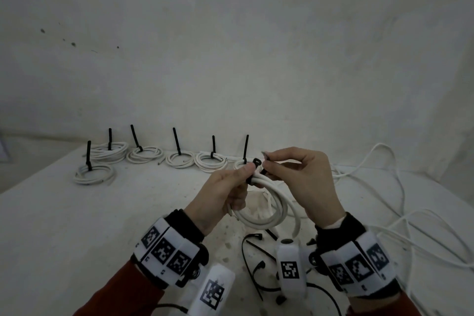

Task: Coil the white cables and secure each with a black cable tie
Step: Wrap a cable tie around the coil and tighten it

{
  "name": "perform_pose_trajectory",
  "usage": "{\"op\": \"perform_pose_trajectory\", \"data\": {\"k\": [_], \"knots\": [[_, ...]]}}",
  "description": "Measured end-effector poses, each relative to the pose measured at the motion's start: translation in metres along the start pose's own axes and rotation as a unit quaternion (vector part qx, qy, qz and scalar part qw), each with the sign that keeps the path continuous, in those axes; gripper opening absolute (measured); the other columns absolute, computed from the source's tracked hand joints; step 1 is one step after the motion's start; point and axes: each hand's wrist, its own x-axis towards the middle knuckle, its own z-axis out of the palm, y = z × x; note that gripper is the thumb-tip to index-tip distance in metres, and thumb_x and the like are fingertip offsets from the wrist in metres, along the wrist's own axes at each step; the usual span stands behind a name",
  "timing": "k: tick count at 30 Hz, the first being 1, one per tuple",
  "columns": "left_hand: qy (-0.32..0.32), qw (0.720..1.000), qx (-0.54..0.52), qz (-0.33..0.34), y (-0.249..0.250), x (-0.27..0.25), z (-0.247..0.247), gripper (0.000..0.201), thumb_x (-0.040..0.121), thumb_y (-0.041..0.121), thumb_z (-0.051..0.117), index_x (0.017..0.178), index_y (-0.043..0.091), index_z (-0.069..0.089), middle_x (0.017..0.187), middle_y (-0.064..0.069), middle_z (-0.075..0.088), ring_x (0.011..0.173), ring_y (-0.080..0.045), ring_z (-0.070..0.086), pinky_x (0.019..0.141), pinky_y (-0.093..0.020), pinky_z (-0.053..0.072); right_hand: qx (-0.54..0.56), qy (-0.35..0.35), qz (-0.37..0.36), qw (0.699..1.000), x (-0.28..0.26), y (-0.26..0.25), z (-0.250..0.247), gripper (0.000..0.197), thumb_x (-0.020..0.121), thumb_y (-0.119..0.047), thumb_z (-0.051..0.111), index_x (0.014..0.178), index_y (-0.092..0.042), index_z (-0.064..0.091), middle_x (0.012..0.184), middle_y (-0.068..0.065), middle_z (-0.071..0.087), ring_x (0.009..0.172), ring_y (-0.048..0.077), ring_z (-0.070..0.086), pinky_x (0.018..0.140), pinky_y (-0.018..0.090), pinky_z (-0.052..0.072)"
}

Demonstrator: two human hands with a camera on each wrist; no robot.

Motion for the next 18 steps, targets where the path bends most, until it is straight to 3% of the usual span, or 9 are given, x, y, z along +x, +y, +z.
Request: {"op": "perform_pose_trajectory", "data": {"k": [3,10,18], "knots": [[0.002,1.000,0.001,0.002,0.0006,-0.0011,0.0018,0.038,0.080,0.041,0.054,0.052,0.017,0.066,0.051,0.005,0.024,0.049,-0.011,0.019,0.053,-0.030,0.015,-0.031,-0.006,-0.042,0.999,0.0009,0.0010,0.0001,0.015,0.076,0.006,0.074,0.077,-0.009,0.075,0.075,0.006,0.074,0.066,0.027,0.071,0.065,0.032,0.058],[-0.006,1.000,-0.010,0.019,0.0016,-0.0038,0.0052,0.041,0.082,0.041,0.052,0.049,0.020,0.063,0.050,0.007,0.022,0.046,-0.009,0.020,0.051,-0.027,0.016,-0.072,-0.020,-0.118,0.990,-0.0001,0.0001,-0.0014,0.021,0.073,0.009,0.075,0.077,-0.012,0.076,0.075,0.000,0.071,0.064,0.016,0.069,0.062,0.020,0.054],[-0.008,0.999,-0.008,0.032,0.0027,-0.0051,0.0070,0.043,0.085,0.041,0.047,0.051,0.021,0.064,0.051,0.007,0.021,0.047,-0.009,0.019,0.050,-0.026,0.017,-0.102,-0.022,-0.165,0.981,0.0001,0.0000,-0.0033,0.017,0.074,0.002,0.077,0.077,-0.014,0.077,0.077,-0.001,0.071,0.068,0.016,0.070,0.064,0.029,0.058]]}}
